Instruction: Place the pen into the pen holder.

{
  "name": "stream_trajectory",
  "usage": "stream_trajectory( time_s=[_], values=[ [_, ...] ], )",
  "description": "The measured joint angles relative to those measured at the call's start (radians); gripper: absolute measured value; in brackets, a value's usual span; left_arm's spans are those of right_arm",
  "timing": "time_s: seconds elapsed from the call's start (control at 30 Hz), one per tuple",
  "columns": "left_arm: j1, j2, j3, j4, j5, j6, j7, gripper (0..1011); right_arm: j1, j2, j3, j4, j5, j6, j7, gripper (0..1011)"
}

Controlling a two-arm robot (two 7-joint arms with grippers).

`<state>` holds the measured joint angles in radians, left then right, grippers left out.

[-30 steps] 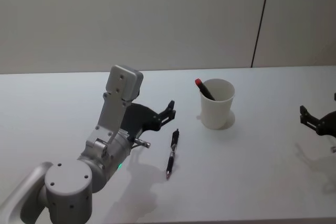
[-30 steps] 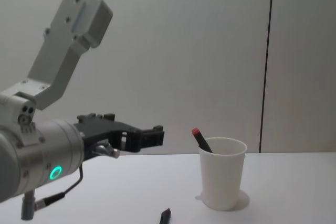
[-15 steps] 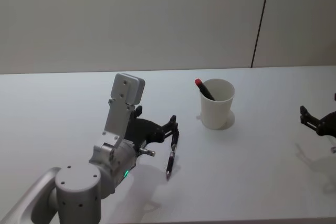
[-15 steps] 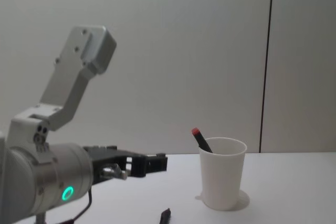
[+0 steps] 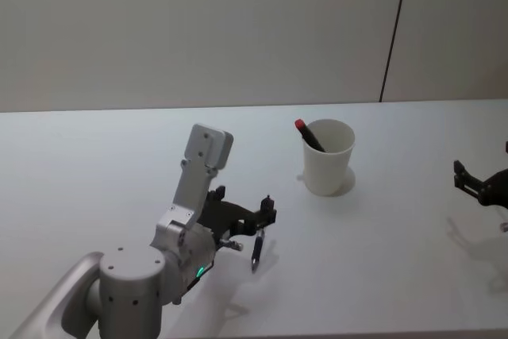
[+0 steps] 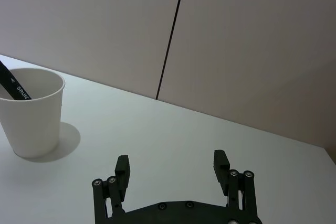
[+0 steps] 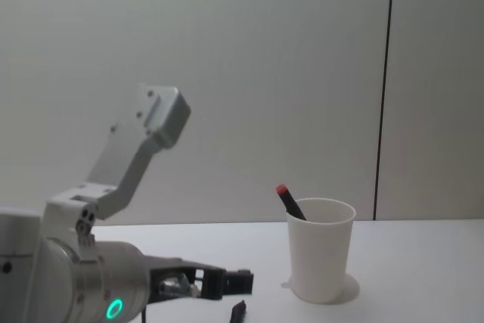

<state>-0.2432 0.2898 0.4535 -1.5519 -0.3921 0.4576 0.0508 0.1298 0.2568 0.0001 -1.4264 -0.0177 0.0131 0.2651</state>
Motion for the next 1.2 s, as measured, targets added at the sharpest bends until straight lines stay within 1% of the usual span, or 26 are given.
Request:
stream_trajectory(
  time_s=[0.33, 0.53, 0.77, 1.2],
  values=[
    [-0.020, -0.016, 0.009, 0.039, 0.032, 0.079, -0.037, 1004, 0.000, 0.000, 0.000, 0.000, 0.000, 0.000, 0.000, 1001],
    [-0.035, -0.028, 0.019, 0.068, 0.071, 0.128, -0.065, 1004, 0.000, 0.000, 0.000, 0.000, 0.000, 0.000, 0.000, 1001],
    [-0.045, -0.038, 0.025, 0.095, 0.101, 0.154, -0.082, 1004, 0.000, 0.000, 0.000, 0.000, 0.000, 0.000, 0.000, 1001],
    [-0.062, -0.056, 0.031, 0.138, 0.136, 0.171, -0.096, 1004, 0.000, 0.000, 0.000, 0.000, 0.000, 0.000, 0.000, 1001]
  ],
)
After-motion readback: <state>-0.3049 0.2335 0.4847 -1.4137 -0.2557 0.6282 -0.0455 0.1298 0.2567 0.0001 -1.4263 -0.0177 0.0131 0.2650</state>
